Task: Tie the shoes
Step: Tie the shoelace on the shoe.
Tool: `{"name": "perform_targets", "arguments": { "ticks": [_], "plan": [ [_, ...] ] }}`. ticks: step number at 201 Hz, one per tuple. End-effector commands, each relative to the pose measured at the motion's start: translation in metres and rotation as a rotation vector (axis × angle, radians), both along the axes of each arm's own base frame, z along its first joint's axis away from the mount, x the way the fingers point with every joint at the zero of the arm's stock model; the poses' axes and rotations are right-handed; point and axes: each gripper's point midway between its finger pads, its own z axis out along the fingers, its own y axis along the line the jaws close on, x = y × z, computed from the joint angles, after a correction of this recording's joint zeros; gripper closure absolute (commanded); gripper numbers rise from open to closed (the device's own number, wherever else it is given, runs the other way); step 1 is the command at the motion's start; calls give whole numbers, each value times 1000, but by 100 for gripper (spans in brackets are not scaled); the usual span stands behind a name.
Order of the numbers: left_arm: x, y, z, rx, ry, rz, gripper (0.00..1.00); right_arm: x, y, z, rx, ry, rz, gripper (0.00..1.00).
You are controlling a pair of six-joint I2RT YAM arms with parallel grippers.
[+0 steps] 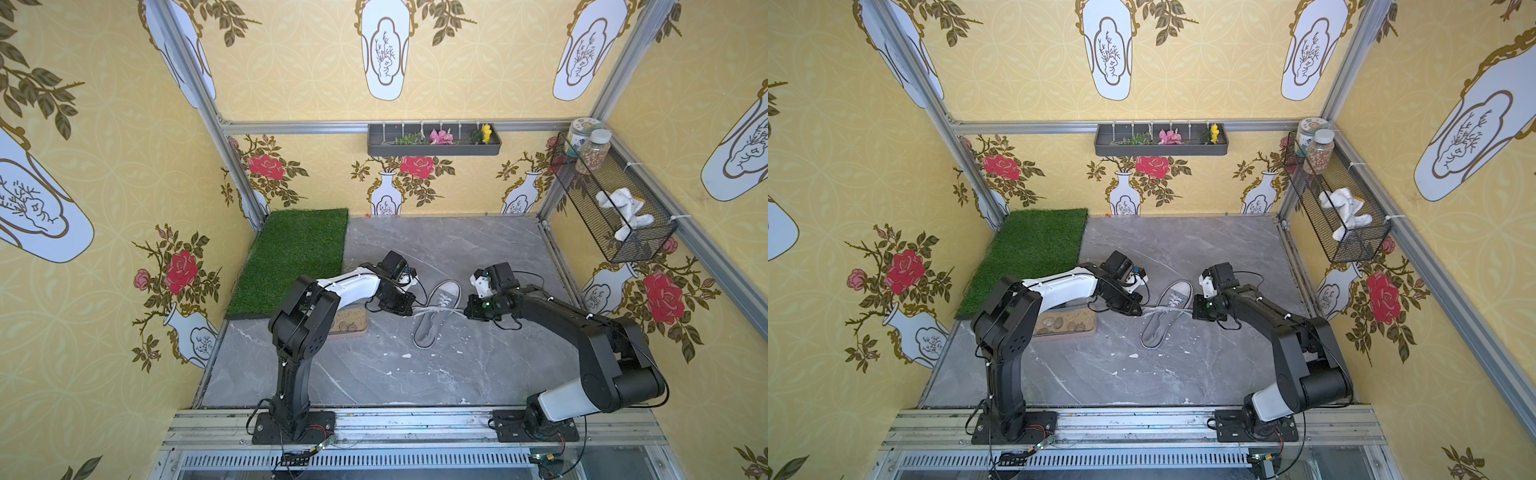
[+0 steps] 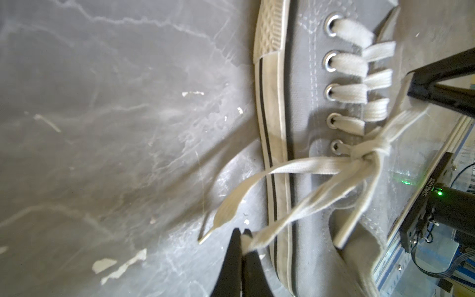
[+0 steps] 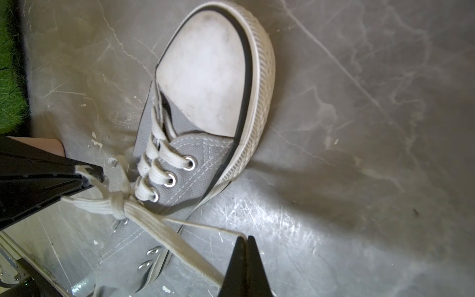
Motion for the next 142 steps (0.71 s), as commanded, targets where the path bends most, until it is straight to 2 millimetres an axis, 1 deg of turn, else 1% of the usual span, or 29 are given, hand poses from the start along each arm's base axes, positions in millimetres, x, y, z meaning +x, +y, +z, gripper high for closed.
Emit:
{"name": "perform_targets", "arguments": {
  "ticks": [1,51,88,104,136,142],
  "plan": [
    [1,8,-8,36,11,18,100,0,-9,-1,-18,3,-41,100],
    [2,11,-14,50,10,23,100,-2,-15,-2,-2,11,-69,100],
    [6,12,-11,46,-7,44,100,-3,-19,-5,0,18,-81,100],
    [8,9,-5,25,-12,48,100,-2,-17,-5,14,19,-76,100],
    [5,-8,12,-74,14,15,100,4,-10,3,53,-22,-63,100],
    [5,-9,16,-81,9,12,90,5,-10,4,55,-29,-60,100]
  ]
}}
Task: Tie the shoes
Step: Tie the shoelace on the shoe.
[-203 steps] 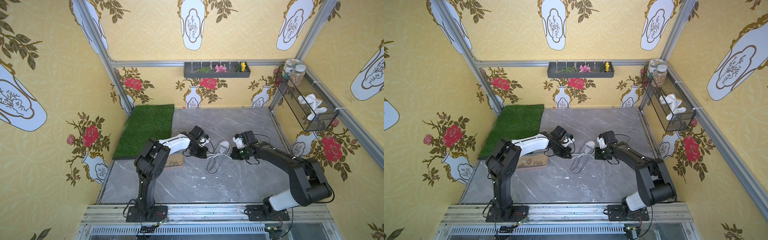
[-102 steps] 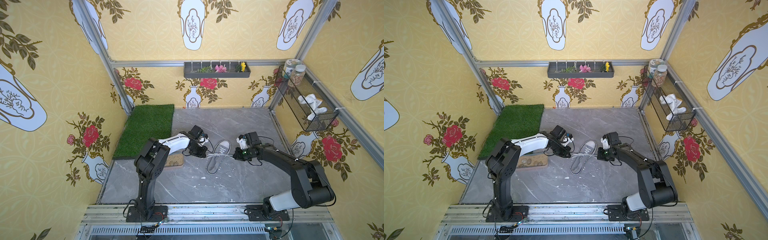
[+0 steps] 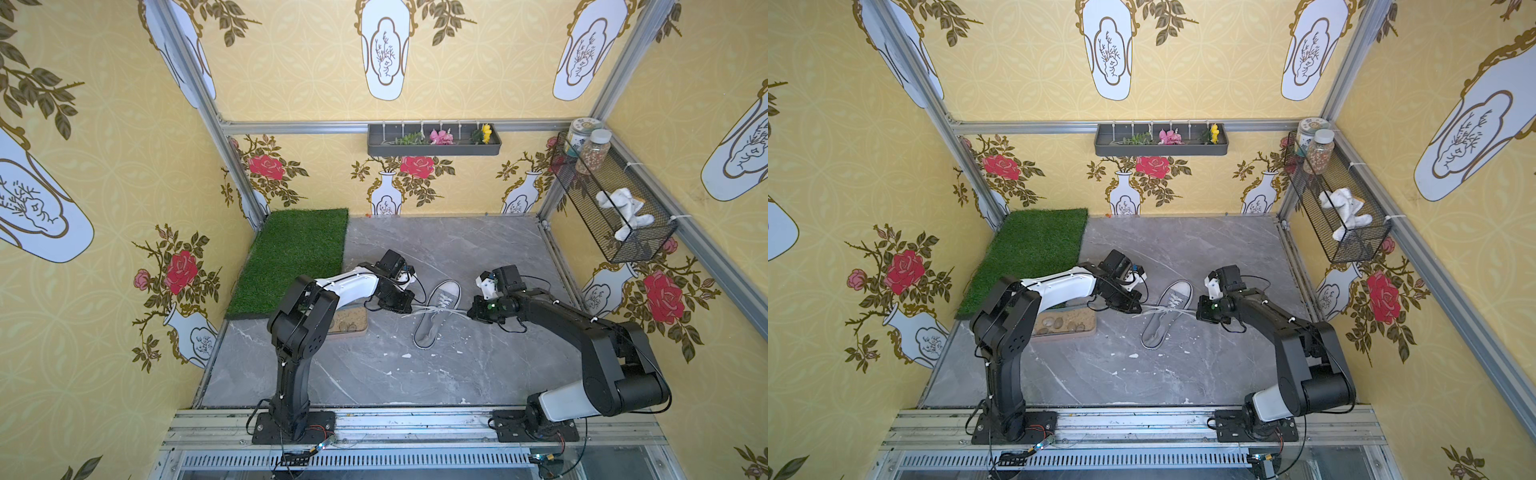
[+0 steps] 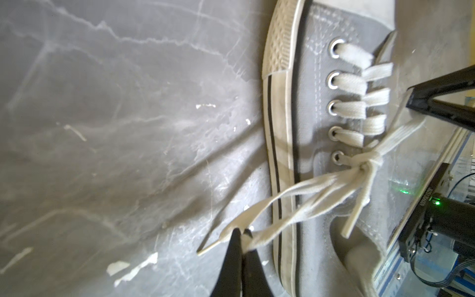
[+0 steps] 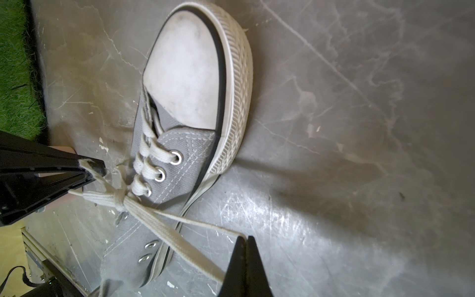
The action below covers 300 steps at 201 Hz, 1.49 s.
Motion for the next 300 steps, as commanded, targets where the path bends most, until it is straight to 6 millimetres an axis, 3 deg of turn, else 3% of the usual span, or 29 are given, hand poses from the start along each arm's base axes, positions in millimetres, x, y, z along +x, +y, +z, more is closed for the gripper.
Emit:
{"name": "perform_targets", "arguments": {
  "ticks": [1,19,39,74,104,147,177,199,229,248,280,300],
  "plan": [
    [-2,-8,12,-57,17,-14,89,8,0,6,3,-42,-9,100],
    [-2,-6,20,-62,-8,-19,67,10,4,8,18,-43,7,100],
    [-1,-3,34,-65,-46,-13,57,12,7,9,27,-41,18,100],
    [-10,-12,59,-133,-98,-57,50,12,14,9,39,-42,40,100],
    [-10,-30,48,-128,-88,-112,49,11,16,9,45,-40,49,100],
    [-8,-45,37,-126,-33,-138,54,11,17,11,45,-40,61,100],
    [-13,-49,34,-143,-5,-151,66,11,17,12,42,-45,63,100],
    [-18,-49,34,-145,13,-160,67,11,17,11,41,-43,61,100],
    [-17,-50,31,-143,17,-161,83,12,17,11,41,-44,61,100],
    [-17,-50,32,-143,22,-162,100,12,16,12,35,-48,63,94],
    [-17,-49,36,-139,12,-155,100,17,6,23,-16,-83,44,76],
    [-17,-49,40,-145,7,-152,100,22,-3,41,-63,-147,30,68]
  ]
}}
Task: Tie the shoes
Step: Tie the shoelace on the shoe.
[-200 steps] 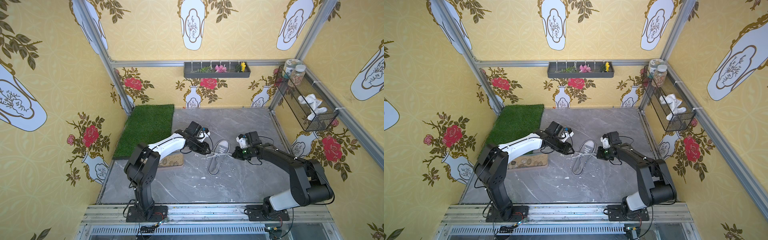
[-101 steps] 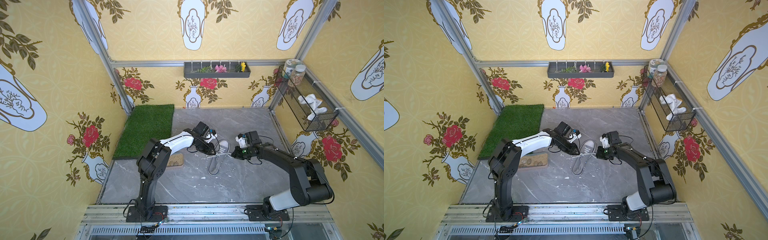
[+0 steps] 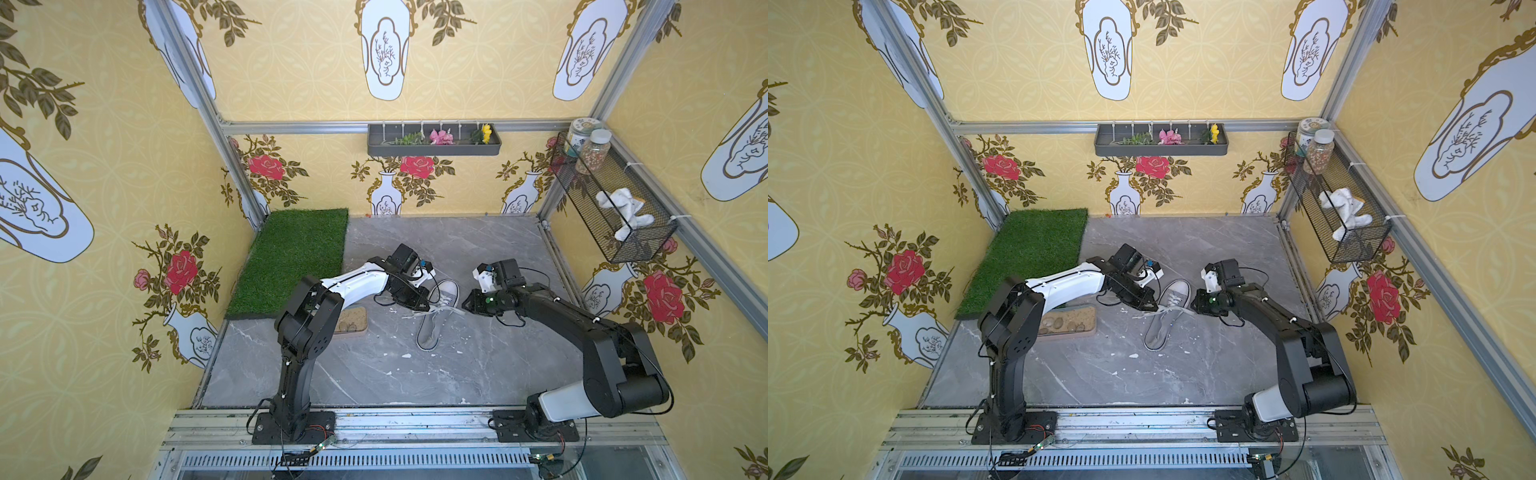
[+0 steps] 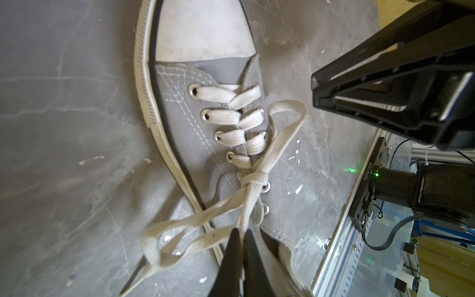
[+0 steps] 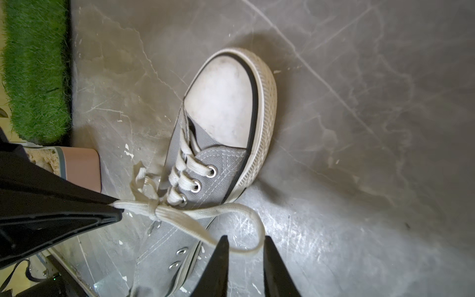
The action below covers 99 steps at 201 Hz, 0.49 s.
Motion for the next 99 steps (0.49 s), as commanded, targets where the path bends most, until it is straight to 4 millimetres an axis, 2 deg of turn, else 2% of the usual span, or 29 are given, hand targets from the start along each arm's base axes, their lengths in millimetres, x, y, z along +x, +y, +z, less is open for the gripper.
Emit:
{"name": "perform_targets", "arguments": {
  "ticks": [1,17,40,56,67,99],
  "plan": [
    [-3,1,3,-4,8,0,100,6,-12,16,-71,-71,-14,68],
    [-3,1,5,-10,7,2,100,7,-4,33,-49,-138,29,67],
    [-4,-1,10,-28,7,5,100,0,34,47,46,-193,143,66],
    [-4,-1,11,-35,8,9,100,-5,62,49,116,-196,211,67],
    [-3,-1,10,-35,8,11,100,-6,74,47,154,-186,235,68],
    [-4,-1,9,-35,16,18,100,-3,85,30,217,-122,219,73]
  ]
}}
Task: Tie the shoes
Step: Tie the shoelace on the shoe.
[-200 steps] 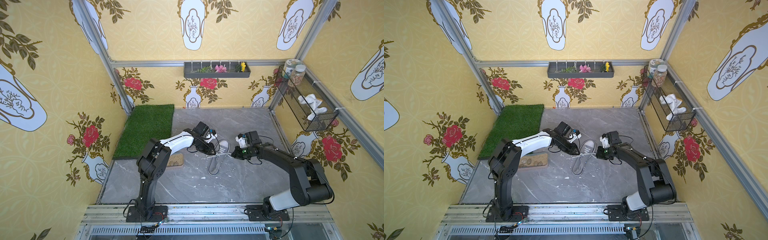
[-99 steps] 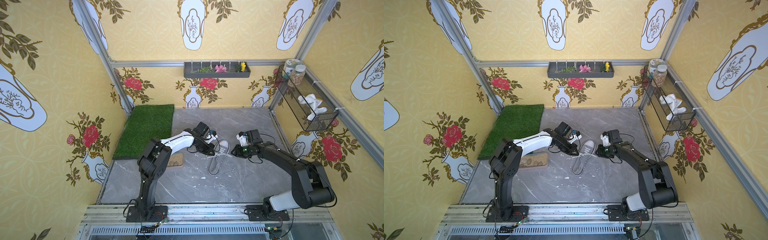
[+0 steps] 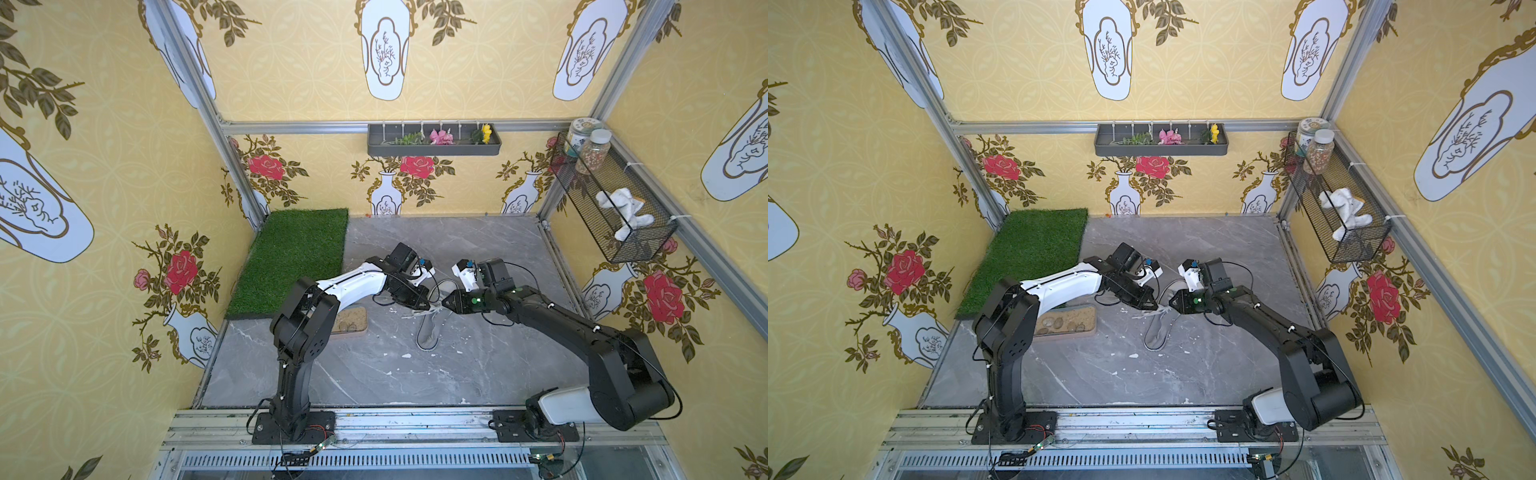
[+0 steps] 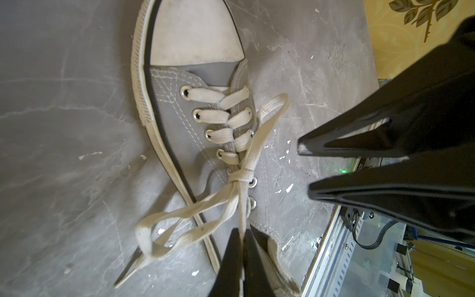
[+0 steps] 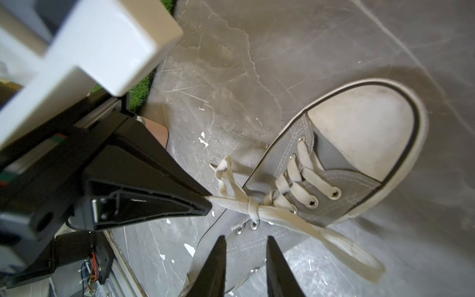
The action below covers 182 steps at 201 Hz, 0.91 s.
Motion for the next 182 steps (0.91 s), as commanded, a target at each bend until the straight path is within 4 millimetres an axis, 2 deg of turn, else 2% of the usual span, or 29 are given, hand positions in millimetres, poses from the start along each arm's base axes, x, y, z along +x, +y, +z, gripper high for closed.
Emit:
{"name": "perform_targets", "arguments": {
  "ticks": [1,52,89,116,182],
  "plan": [
    [-2,-2,-1,-16,16,3,100,7,15,2,83,4,11,73],
    [-3,0,-1,-15,20,5,100,9,23,-15,104,63,6,76],
    [-3,0,1,-15,13,6,100,7,20,-32,46,117,-10,76],
    [-4,1,3,-15,12,6,100,6,9,-45,-31,148,-44,77],
    [-5,3,9,-16,-2,9,100,0,-2,-50,-175,127,-55,82]
  ]
}}
